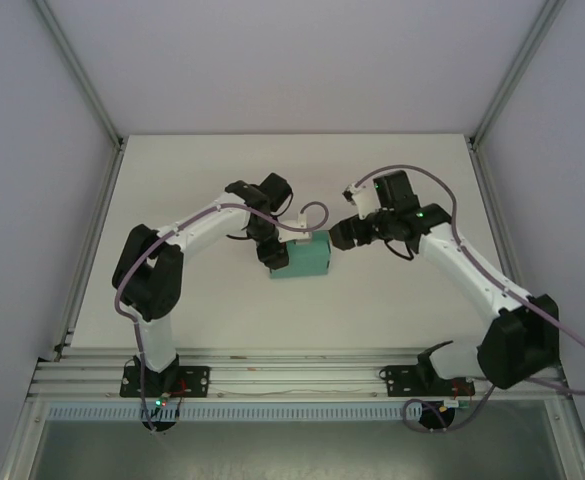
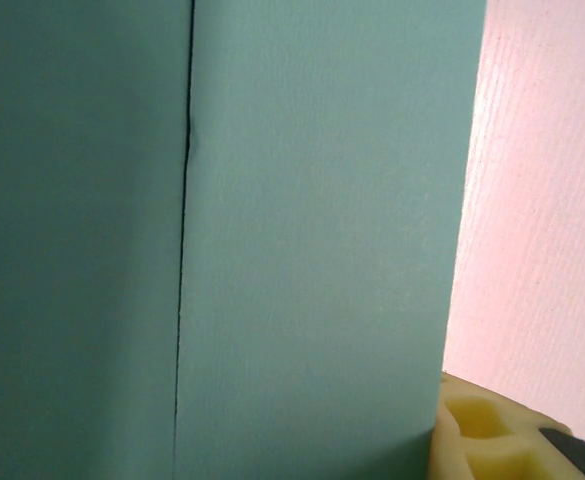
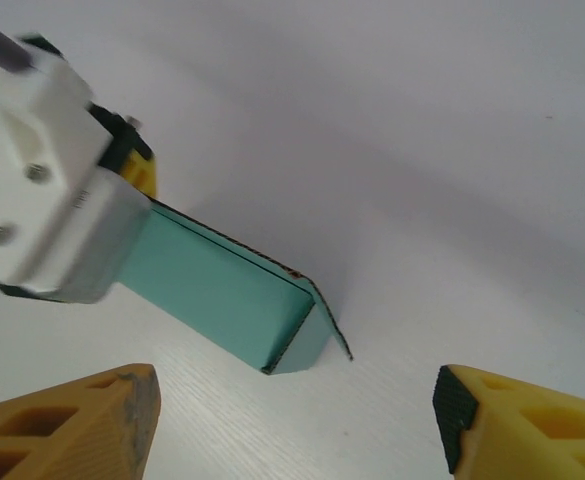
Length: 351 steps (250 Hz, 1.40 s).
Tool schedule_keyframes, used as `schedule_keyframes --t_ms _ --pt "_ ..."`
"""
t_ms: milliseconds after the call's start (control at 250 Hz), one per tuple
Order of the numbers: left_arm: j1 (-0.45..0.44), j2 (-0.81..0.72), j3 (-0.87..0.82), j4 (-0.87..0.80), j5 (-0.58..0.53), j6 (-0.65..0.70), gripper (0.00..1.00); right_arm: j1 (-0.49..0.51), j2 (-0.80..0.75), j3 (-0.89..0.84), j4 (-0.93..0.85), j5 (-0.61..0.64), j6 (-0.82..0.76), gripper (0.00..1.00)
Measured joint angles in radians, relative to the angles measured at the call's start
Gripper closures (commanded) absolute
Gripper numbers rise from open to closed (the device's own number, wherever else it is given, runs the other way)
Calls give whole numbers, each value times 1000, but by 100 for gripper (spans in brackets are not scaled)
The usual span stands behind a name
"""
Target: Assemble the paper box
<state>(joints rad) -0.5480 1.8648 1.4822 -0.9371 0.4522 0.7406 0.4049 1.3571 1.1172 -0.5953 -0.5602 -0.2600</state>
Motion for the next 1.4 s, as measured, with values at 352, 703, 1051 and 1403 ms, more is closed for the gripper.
schedule_keyframes --t_ms 352,703,1051,1403 --pt "-8 -1 -11 32 -23 -36 73 52 180 112 -45 37 -92 61" --pt "-8 -15 -38 51 -23 -44 74 37 245 181 -86 64 -116 74" --pt "-8 -19 -53 82 -23 -25 74 53 239 180 -123 124 -183 58" --pt "-8 -22 -58 92 -23 -7 74 53 241 181 -145 85 -240 61"
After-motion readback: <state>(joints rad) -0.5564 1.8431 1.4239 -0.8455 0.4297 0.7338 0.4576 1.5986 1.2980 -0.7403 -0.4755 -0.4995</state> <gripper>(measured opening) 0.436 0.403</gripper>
